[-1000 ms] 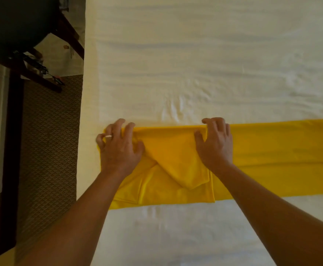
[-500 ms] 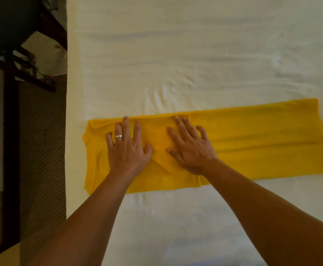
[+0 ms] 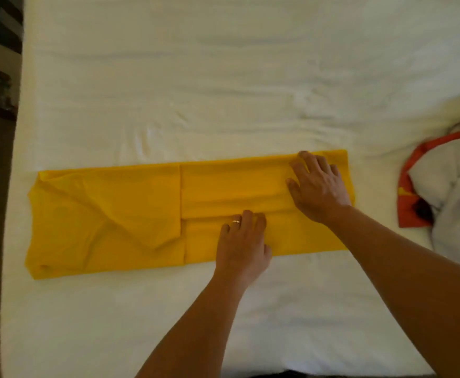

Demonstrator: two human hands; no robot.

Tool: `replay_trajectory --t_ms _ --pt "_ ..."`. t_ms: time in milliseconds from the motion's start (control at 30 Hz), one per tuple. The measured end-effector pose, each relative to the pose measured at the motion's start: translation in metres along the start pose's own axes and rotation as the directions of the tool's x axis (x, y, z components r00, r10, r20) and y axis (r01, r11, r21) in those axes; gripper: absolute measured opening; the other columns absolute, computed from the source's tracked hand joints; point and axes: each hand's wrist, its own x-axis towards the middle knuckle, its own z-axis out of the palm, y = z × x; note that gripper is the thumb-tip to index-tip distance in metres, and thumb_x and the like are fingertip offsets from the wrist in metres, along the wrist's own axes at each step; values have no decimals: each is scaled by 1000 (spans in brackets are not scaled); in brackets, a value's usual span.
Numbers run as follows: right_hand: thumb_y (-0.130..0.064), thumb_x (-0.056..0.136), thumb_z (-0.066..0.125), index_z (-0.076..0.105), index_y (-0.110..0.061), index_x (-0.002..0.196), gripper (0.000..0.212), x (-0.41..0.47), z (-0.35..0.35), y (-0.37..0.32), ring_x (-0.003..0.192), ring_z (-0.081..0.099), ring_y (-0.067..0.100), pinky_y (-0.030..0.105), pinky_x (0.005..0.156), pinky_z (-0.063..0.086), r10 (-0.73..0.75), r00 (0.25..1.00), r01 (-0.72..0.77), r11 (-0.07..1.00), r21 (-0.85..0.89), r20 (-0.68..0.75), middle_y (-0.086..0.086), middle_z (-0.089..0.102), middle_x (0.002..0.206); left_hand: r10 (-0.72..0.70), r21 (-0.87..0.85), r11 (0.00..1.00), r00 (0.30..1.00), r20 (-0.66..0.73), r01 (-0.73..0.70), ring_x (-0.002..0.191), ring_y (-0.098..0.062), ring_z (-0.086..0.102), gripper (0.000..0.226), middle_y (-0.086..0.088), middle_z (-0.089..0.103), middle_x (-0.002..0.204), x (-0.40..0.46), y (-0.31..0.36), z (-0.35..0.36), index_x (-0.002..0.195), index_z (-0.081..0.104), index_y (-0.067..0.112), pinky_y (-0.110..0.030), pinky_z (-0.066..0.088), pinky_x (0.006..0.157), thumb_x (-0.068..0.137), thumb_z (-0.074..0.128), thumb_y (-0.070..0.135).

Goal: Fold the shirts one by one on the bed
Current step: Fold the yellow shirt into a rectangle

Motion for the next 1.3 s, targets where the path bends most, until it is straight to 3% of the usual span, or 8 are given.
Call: replay_trajectory --t_ms 200,433,633,700,800,967,1133,1300 --pt "-22 92 54 55 -14 132 41 12 -16 87 125 43 38 51 97 37 76 995 -77 997 17 63 12 49 140 157 -37 987 987 37 -156 87 -33 60 47 -10 57 103 52 89 6 106 59 17 -40 48 69 68 68 43" --pt "-32 92 57 47 -17 142 53 24 -19 121 119 47 36 48 96 44 -21 989 6 995 100 146 12 50 132 228 6 974 974 0 -228 91 -28 61 62 -6 57 110 65 149 15 108 60 22 -38 47 69 61 74 59" --pt "-28 88 62 58 -18 118 32 31 -19 120 109 50 29 40 88 43 88 977 -145 944 297 195 6 56 112 260 24 965 954 -145 -260 70 -26 61 23 -3 63 86 57 158 28 88 67 21 -31 42 54 71 79 29" --pt "-24 86 64 63 -18 109 24 30 -20 117 105 48 27 38 85 43 153 965 -227 893 390 212 2 54 100 242 -46 965 948 -208 -256 66 -26 61 14 -3 62 80 52 157 29 85 67 19 -30 42 52 74 74 24" --pt "-16 85 68 62 -19 98 15 29 -31 108 88 52 22 31 68 43 257 926 -377 668 642 276 -1 54 83 186 -150 960 937 -295 -238 64 -25 59 11 -4 62 77 41 152 24 84 65 18 -30 43 50 78 66 26" --pt "-11 87 70 61 -17 98 15 30 -54 69 79 55 16 28 63 46 314 887 -443 377 813 338 1 59 88 38 -310 931 895 -444 -193 61 -24 54 12 -2 59 71 17 132 7 82 63 15 -31 41 48 77 63 26" --pt "-13 89 70 61 -16 99 14 35 -74 4 76 58 16 29 61 48 261 909 -404 346 847 327 0 61 88 -33 -390 894 837 -546 -219 63 -24 52 14 -2 58 71 -10 89 -15 84 64 12 -33 41 49 77 68 24" --pt "-9 88 69 61 -17 90 12 48 -75 -83 64 56 11 22 52 46 239 925 -365 348 864 295 0 62 82 -199 -496 860 815 -544 -121 64 -24 55 19 -3 62 76 -46 14 -26 88 65 13 -33 44 49 83 62 31"
